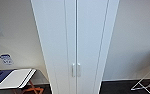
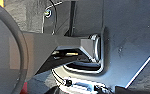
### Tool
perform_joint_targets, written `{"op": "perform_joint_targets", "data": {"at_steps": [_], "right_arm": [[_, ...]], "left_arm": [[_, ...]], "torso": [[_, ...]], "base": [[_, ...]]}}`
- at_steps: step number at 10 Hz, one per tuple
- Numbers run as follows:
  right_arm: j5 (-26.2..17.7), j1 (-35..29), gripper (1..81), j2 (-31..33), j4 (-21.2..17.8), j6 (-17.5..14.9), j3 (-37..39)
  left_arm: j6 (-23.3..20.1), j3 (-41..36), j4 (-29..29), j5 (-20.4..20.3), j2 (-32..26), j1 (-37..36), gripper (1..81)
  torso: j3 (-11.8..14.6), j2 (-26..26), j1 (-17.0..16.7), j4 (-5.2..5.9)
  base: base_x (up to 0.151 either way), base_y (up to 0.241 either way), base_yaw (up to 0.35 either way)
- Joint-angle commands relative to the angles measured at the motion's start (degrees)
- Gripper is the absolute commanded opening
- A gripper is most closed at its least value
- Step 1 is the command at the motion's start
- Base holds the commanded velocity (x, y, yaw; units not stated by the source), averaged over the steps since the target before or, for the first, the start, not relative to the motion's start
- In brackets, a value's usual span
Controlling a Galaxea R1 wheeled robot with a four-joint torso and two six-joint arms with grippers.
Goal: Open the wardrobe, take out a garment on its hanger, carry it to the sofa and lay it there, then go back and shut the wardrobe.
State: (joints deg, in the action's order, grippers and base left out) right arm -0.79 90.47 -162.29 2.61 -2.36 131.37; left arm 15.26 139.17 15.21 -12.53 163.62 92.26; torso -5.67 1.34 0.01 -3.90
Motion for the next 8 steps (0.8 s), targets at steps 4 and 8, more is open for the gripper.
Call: {"op": "perform_joint_targets", "data": {"at_steps": [4, 8], "right_arm": [[-3.3, -1.7, 81.1, 0.2, 0.7, -0.4, -0.9], [-3.1, -1.7, 81.1, 0.2, 0.6, -0.3, -0.8]], "left_arm": [[0.0, -0.6, 0.9, 2.4, -0.5, -0.9, 81.1], [0.0, -0.6, 0.9, 2.4, -0.5, -0.9, 81.1]], "torso": [[0.0, 0.0, 0.0, 0.00], [0.0, 0.0, 0.0, 0.00]], "base": [[0.097, 0.000, 0.000], [0.097, 0.000, 0.000]]}}
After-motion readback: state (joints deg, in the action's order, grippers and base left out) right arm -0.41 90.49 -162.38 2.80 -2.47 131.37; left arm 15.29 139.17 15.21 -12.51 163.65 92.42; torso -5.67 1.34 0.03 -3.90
